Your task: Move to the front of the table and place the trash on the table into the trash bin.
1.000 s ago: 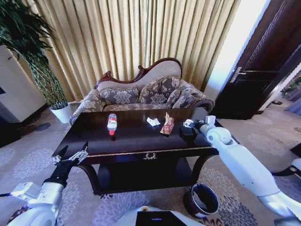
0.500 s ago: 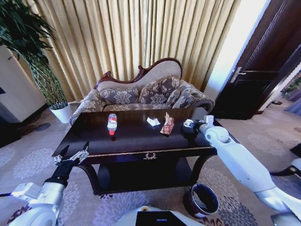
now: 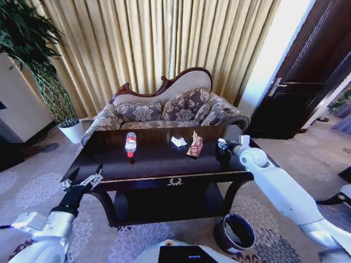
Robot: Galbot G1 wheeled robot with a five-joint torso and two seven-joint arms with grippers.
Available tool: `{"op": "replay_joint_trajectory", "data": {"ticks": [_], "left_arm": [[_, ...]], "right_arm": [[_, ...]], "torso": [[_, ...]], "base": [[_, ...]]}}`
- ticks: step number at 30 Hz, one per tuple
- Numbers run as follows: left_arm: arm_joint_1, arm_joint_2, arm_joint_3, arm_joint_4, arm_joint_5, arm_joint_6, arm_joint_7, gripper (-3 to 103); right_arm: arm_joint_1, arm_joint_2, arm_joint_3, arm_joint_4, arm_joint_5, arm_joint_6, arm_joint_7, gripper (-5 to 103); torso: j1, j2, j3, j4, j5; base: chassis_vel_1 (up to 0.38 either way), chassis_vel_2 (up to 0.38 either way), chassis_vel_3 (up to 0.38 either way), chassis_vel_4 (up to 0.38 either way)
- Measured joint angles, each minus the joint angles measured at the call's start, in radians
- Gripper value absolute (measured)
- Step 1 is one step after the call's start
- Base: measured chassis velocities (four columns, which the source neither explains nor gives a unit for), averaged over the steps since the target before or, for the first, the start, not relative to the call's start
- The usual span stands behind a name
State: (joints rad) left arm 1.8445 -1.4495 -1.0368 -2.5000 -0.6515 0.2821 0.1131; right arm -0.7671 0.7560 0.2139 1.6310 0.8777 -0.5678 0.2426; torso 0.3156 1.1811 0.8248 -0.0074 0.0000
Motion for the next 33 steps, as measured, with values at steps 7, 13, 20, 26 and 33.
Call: {"op": "replay_joint_trajectory", "data": {"ticks": [7,13,20,26,33], "left_arm": [[-0.001,0.004,0.000,0.000,-0.003,0.000,0.001,100],[-0.003,0.006,0.002,0.000,-0.004,-0.001,0.001,100],[-0.005,0.009,0.002,0.000,-0.007,-0.001,0.002,100],[-0.009,0.019,-0.002,0.000,-0.018,-0.001,0.001,100],[-0.023,0.039,-0.010,0.000,-0.034,-0.001,-0.002,100]], "right_arm": [[-0.015,-0.010,0.014,0.016,0.000,0.002,0.001,9],[-0.029,-0.024,0.032,0.031,0.005,0.005,0.002,1],[-0.074,-0.045,0.077,0.083,0.014,0.045,0.000,1],[-0.221,-0.064,0.214,0.266,0.038,0.143,-0.014,1],[-0.388,-0.033,0.342,0.480,0.043,0.172,0.033,1]], "torso": [[0.000,0.000,0.000,0.0000,0.0000],[0.000,0.000,0.000,0.0000,0.0000],[0.000,0.000,0.000,0.0000,0.0001],[0.000,0.000,0.000,0.0000,-0.0002],[0.000,0.000,0.000,-0.0003,-0.0001]], "base": [[0.000,0.000,0.000,0.000],[0.000,0.000,0.000,0.000],[0.000,0.000,0.000,0.000],[0.000,0.000,0.000,0.000],[0.000,0.000,0.000,0.000]]}}
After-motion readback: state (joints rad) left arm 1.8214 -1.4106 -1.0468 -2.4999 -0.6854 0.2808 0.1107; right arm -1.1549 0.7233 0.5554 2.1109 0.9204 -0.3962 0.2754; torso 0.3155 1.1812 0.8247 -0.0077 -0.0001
